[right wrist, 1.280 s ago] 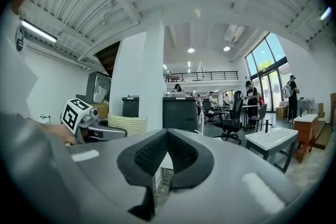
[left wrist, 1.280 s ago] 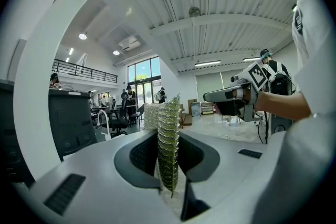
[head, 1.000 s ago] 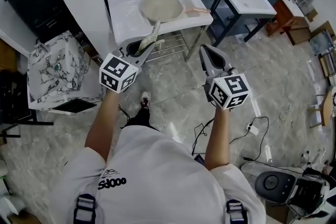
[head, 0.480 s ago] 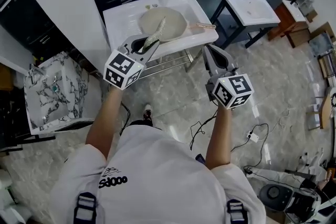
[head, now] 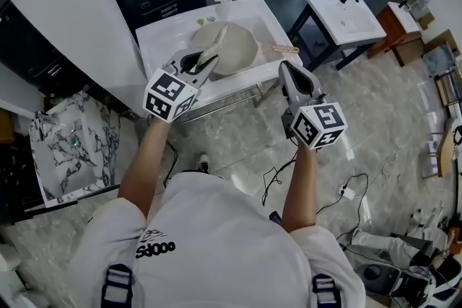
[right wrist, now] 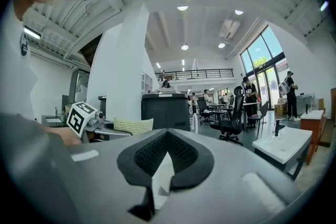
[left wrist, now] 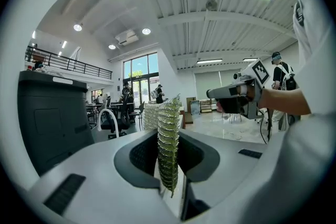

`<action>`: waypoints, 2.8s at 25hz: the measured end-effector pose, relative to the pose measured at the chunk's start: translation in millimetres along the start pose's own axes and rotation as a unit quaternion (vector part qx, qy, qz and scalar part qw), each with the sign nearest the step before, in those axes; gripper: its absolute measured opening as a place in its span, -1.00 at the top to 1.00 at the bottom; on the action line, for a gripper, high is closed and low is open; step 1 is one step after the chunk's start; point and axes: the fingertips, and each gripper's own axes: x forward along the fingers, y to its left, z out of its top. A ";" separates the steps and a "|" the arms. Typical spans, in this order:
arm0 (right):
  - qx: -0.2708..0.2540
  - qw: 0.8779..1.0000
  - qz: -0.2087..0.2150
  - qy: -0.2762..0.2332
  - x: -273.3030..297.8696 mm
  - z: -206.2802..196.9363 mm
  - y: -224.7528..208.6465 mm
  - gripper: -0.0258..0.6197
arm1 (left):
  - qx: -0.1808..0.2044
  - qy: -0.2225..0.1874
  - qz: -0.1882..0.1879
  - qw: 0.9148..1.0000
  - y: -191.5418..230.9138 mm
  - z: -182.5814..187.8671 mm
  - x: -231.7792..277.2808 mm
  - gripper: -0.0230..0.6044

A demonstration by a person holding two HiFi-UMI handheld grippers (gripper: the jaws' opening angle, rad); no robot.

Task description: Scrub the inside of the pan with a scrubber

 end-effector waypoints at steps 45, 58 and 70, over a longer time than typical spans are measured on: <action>-0.020 0.996 0.049 0.071 150.3 -39.7 -162.0 0.89 | -0.053 0.069 0.053 0.995 103.4 -35.5 165.8 0.72; 0.007 0.992 0.083 0.094 180.3 -64.6 -219.1 0.89 | -0.097 0.107 0.096 0.985 109.3 -61.2 215.3 0.71; 0.022 0.991 0.040 0.122 203.7 -93.4 -223.7 0.89 | -0.069 0.190 0.046 0.978 127.9 -122.8 250.0 0.71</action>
